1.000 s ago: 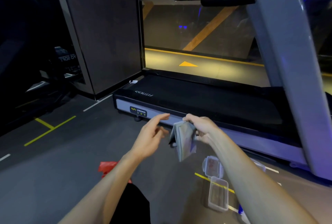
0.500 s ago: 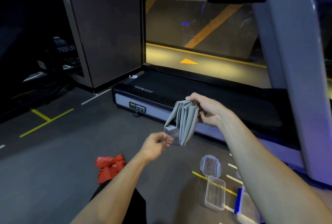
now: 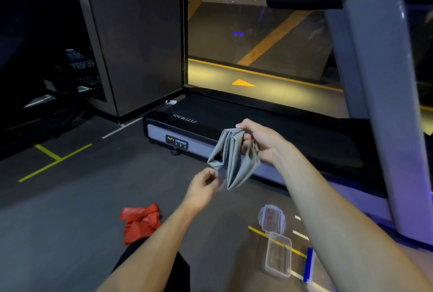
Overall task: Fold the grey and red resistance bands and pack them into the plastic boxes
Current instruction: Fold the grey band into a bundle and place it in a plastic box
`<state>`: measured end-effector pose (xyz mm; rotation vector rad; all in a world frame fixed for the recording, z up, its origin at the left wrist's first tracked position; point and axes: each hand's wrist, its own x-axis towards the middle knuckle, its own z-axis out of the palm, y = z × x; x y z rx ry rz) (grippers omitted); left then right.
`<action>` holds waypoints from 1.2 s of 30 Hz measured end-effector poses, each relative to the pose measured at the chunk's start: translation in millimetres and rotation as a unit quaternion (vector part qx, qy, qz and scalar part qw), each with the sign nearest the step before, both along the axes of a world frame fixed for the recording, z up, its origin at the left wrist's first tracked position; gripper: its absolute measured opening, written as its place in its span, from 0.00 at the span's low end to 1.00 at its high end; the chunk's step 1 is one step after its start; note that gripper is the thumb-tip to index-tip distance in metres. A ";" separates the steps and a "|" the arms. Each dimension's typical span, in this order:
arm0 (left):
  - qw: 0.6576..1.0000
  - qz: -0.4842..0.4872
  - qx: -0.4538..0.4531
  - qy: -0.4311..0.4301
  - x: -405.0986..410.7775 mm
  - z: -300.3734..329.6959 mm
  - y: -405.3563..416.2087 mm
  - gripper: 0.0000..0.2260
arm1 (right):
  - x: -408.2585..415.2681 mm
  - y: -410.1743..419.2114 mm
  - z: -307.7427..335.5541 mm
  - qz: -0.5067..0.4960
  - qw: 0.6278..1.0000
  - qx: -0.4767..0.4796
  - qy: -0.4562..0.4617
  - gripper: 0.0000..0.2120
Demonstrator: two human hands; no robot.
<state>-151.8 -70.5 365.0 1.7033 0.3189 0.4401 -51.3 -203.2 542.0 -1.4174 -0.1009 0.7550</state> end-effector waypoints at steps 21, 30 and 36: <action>0.952 -0.043 0.208 0.218 -11.6 -20.2 3.9 0.08 | 3.9 -9.7 -2.2 -0.162 0.985 0.036 -0.046 0.08; 0.959 0.080 0.112 0.249 -8.5 -28.3 21.0 0.06 | -8.8 -15.2 4.7 -0.142 0.988 0.048 -0.038 0.09; 0.963 0.054 0.123 0.232 -7.2 -30.6 18.1 0.07 | -18.4 -12.3 15.5 -0.081 0.995 0.051 -0.038 0.10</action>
